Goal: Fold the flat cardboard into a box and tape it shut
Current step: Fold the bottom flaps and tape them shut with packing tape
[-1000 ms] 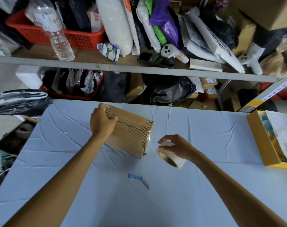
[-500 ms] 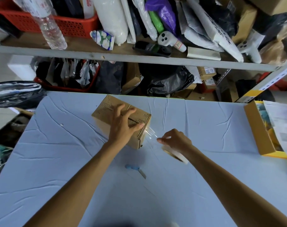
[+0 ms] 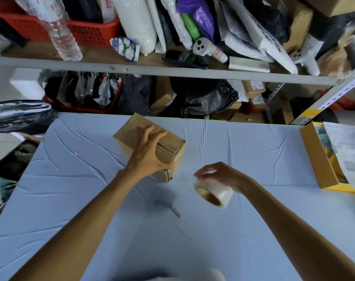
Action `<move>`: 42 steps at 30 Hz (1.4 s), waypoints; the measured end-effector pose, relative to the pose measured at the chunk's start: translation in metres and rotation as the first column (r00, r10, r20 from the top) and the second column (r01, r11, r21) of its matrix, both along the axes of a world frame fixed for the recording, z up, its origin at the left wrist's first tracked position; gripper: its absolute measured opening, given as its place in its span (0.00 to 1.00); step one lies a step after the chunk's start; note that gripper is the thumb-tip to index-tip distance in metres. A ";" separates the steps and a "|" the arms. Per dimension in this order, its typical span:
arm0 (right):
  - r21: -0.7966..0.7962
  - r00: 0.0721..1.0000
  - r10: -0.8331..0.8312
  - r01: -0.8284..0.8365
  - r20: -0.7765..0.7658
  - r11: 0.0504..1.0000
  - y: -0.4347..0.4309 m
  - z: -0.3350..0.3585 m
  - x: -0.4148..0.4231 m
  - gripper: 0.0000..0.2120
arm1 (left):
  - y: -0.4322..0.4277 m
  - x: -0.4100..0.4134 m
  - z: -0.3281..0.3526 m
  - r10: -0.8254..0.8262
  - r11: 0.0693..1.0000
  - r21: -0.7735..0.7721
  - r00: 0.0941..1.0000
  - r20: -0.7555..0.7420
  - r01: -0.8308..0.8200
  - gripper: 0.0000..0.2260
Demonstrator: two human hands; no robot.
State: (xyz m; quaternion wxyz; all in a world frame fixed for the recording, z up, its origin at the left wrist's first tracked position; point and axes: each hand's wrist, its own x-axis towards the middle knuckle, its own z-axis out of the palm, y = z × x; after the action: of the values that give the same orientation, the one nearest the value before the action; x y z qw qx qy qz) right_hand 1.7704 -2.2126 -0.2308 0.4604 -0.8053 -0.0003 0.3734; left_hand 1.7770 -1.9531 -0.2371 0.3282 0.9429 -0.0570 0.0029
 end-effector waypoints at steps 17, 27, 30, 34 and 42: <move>-0.028 0.986 -0.157 0.159 0.052 0.987 0.012 -0.027 -0.025 0.13 | 0.009 0.014 0.007 -0.128 0.992 -0.004 0.981 -0.149 0.129 0.45; -0.045 0.956 -0.239 0.250 0.170 0.967 0.011 -0.019 -0.019 0.09 | -0.004 -0.001 0.014 -0.144 0.985 -0.107 0.988 -0.062 0.137 0.35; -0.055 0.957 -0.238 0.250 0.168 0.967 0.012 -0.020 -0.018 0.09 | -0.011 -0.035 0.007 -0.043 0.992 -0.102 0.957 0.286 0.075 0.15; -0.052 0.958 -0.224 0.236 0.178 0.970 0.016 -0.018 -0.018 0.07 | -0.016 -0.091 -0.039 -0.064 0.995 -0.054 0.963 0.263 0.081 0.05; -0.077 0.964 -0.220 0.234 0.149 0.969 0.020 -0.012 -0.021 0.08 | -0.024 -0.116 -0.116 -0.155 0.986 0.014 0.952 -0.263 0.164 0.14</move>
State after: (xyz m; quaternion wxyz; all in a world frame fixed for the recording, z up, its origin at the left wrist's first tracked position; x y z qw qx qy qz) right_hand 1.7497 -2.1928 -0.2425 0.4606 -0.8450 0.0775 0.2606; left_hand 1.6613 -1.9766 -0.3535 0.3153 0.9330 -0.0893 -0.1486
